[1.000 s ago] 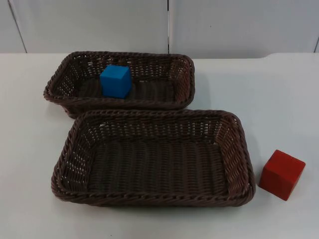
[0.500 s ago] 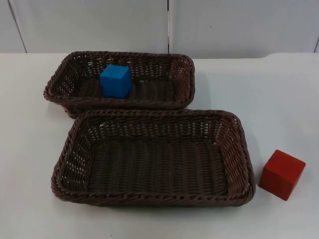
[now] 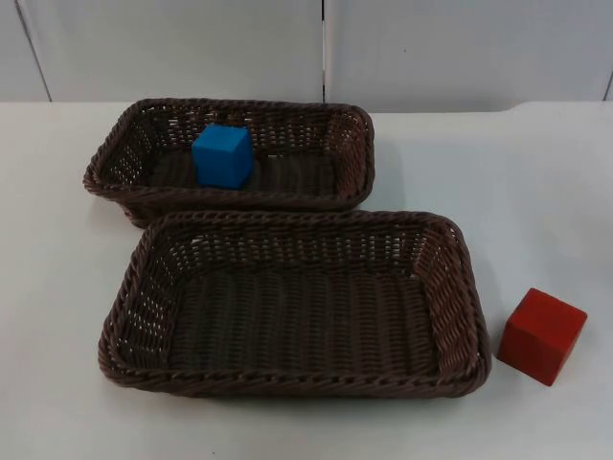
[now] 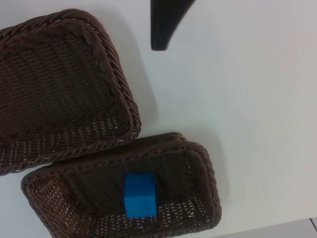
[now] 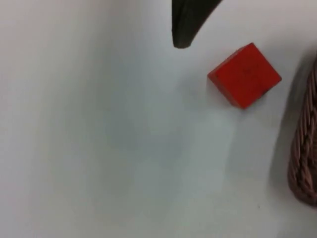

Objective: Pick up one cube with the left hand and place it into the upper basket. Pick up one cube with the right hand and place it into the lower basket.

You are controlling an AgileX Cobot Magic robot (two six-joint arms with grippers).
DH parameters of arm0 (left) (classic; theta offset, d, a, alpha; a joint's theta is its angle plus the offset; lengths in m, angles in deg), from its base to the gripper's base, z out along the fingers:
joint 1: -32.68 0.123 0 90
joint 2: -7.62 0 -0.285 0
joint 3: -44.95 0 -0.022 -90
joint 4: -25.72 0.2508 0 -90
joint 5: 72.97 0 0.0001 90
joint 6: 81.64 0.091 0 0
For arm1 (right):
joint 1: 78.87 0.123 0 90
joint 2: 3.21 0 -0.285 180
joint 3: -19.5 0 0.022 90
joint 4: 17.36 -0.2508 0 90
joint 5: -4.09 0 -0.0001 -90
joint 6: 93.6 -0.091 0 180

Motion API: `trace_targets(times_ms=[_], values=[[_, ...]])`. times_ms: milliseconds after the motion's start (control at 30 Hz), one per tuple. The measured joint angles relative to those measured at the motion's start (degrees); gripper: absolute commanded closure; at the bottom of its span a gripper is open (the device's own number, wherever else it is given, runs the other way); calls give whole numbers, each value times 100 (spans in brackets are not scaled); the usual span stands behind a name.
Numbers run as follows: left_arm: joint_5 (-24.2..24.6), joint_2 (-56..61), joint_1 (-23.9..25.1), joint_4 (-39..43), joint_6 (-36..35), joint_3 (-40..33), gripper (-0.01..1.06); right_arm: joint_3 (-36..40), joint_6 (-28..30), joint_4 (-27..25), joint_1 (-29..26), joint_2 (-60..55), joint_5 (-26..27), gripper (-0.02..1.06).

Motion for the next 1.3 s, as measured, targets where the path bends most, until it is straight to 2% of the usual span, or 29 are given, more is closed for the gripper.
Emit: trace_targets(times_ms=[333,433,567,633,733,767,833,933,1300], values=[[0,0,0,0,0,0,17,-9,560,0,861,-984,260,-1],[0,0,0,0,0,0,17,-9,945,0,1179,-1367,426,-1],[0,0,0,0,0,0,17,-9,1390,-9,1348,-1660,556,-1],[0,0,0,0,0,0,17,-9,1536,-52,1362,-1761,606,-1],[0,0,0,-16,0,0,17,-9,2149,-342,1362,-2058,735,-1],[0,0,0,-16,0,0,17,-9,2149,-342,1362,-2058,735,-1],[0,0,0,-13,0,0,17,-9,2789,-725,1362,-2294,793,-1],[0,0,0,-13,0,0,17,-9,3369,-1219,1362,-2584,917,-1],[0,0,0,-114,0,0,17,-9,3660,-1465,1362,-3254,1527,-1]])
